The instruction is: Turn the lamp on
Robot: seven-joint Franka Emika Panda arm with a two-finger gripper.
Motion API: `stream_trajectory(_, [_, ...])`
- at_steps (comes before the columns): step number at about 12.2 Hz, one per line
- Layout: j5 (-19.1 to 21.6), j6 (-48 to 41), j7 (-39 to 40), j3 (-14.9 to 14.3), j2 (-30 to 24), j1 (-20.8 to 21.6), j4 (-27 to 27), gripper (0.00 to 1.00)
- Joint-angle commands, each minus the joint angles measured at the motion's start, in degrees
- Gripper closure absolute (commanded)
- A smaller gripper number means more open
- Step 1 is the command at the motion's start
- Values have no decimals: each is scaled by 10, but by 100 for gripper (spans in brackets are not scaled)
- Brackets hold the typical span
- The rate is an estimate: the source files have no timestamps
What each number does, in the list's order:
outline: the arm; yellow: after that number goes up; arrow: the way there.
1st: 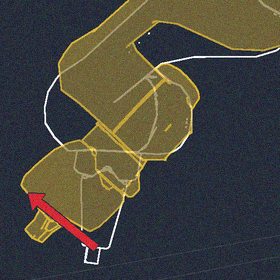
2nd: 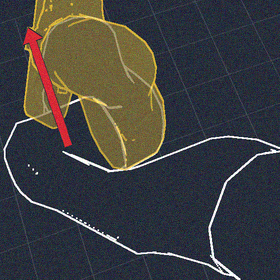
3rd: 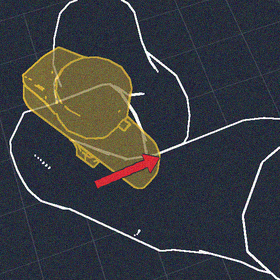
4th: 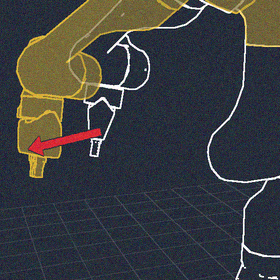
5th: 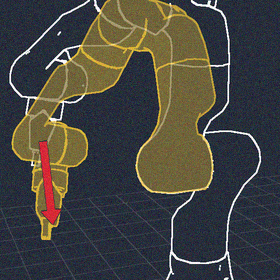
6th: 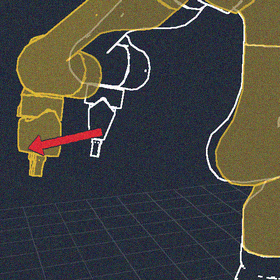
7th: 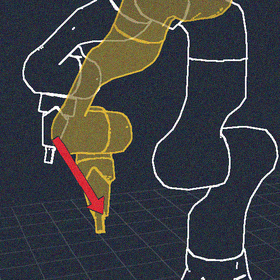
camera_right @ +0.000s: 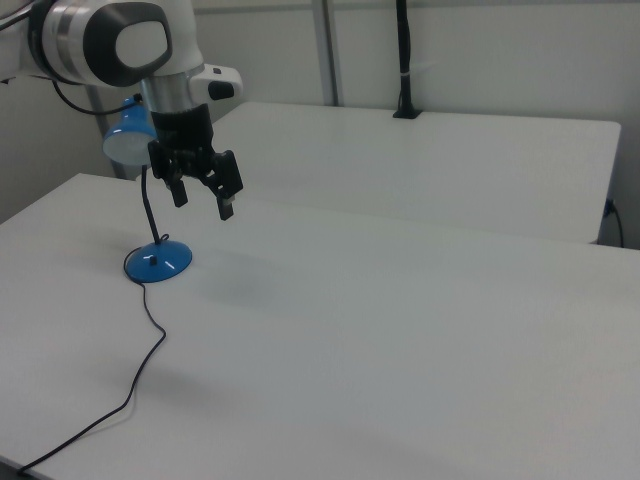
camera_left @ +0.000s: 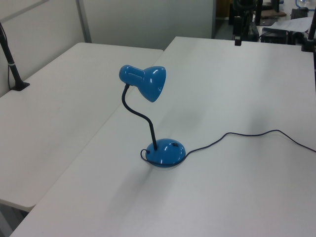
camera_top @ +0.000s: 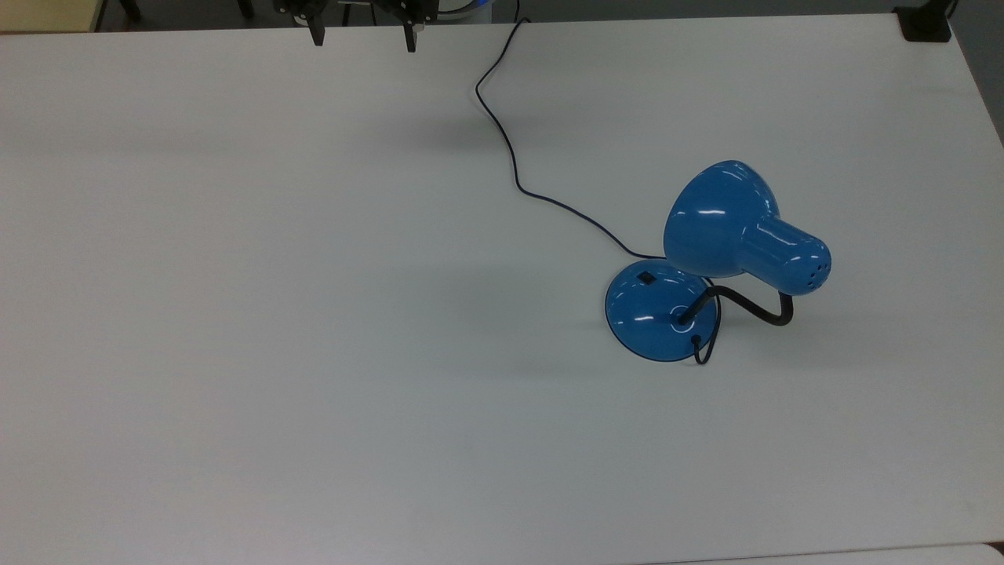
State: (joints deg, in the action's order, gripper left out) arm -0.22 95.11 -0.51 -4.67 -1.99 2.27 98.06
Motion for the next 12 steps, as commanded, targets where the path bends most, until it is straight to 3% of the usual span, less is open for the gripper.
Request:
stream_trajectory(1, [1,-17,12,-1,2,2,-10,0])
stream_trajectory(6, [-7,-14,19,-1,3,4,-10,0])
stream_trajectory(7, [-7,-14,27,-1,3,3,-10,8])
stream_trajectory(8, [-7,-14,43,-1,3,3,-10,32])
stream_trajectory(10, [-5,-11,66,0,4,4,-10,95])
stream_trajectory(12, [-4,-6,69,2,15,16,-10,100])
